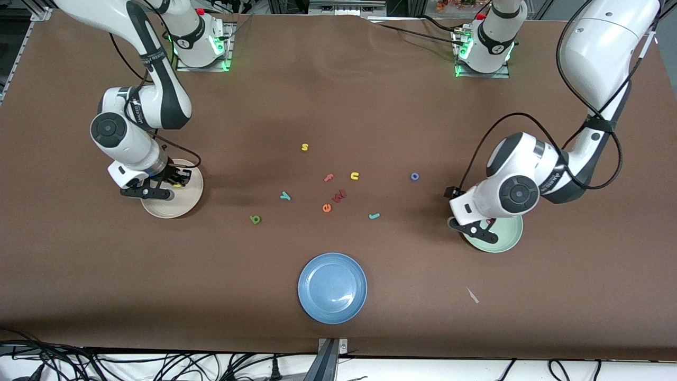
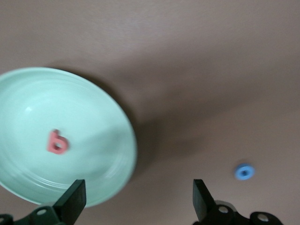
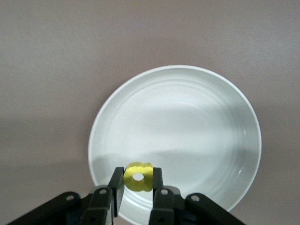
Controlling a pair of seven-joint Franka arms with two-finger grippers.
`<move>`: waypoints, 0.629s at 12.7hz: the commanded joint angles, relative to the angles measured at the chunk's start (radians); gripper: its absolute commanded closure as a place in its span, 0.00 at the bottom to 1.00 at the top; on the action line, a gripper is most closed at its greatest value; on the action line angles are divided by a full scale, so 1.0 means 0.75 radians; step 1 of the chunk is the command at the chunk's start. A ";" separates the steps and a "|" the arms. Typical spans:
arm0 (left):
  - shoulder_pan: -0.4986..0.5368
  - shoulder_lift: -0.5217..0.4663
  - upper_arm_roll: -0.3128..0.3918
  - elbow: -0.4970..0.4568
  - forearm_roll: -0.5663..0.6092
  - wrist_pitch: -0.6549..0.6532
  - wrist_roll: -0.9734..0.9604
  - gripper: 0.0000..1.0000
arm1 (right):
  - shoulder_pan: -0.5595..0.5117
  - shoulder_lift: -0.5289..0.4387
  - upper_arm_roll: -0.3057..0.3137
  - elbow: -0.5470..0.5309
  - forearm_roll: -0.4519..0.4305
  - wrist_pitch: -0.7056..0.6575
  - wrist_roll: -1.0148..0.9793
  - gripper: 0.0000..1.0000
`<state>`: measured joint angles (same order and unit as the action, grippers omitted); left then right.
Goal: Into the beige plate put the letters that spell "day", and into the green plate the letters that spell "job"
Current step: 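Reach the right gripper to green q while the left gripper reaches blue o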
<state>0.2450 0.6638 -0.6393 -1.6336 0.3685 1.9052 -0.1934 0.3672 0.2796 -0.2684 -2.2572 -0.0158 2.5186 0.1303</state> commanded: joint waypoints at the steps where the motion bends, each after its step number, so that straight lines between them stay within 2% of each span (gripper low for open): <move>1: -0.016 -0.010 -0.060 -0.027 -0.039 -0.010 -0.228 0.00 | 0.003 -0.035 -0.010 -0.050 0.005 0.039 -0.094 0.01; 3: -0.087 0.009 -0.062 -0.055 -0.041 0.006 -0.436 0.00 | 0.001 -0.027 -0.008 -0.008 0.017 -0.030 -0.090 0.00; 5: -0.128 0.023 -0.060 -0.102 -0.039 0.069 -0.615 0.00 | 0.003 -0.007 -0.002 0.103 0.084 -0.187 -0.094 0.00; 7: -0.126 0.007 -0.062 -0.233 -0.035 0.226 -0.689 0.00 | 0.020 0.028 0.018 0.217 0.089 -0.312 -0.096 0.00; 8: -0.128 0.001 -0.062 -0.292 -0.019 0.302 -0.724 0.00 | 0.020 0.046 0.057 0.250 0.089 -0.319 -0.098 0.00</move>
<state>0.1318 0.6875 -0.6827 -1.7628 0.3552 2.0392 -0.6904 0.3735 0.2808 -0.2572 -2.1398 0.0270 2.3261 0.0760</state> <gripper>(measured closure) 0.000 0.000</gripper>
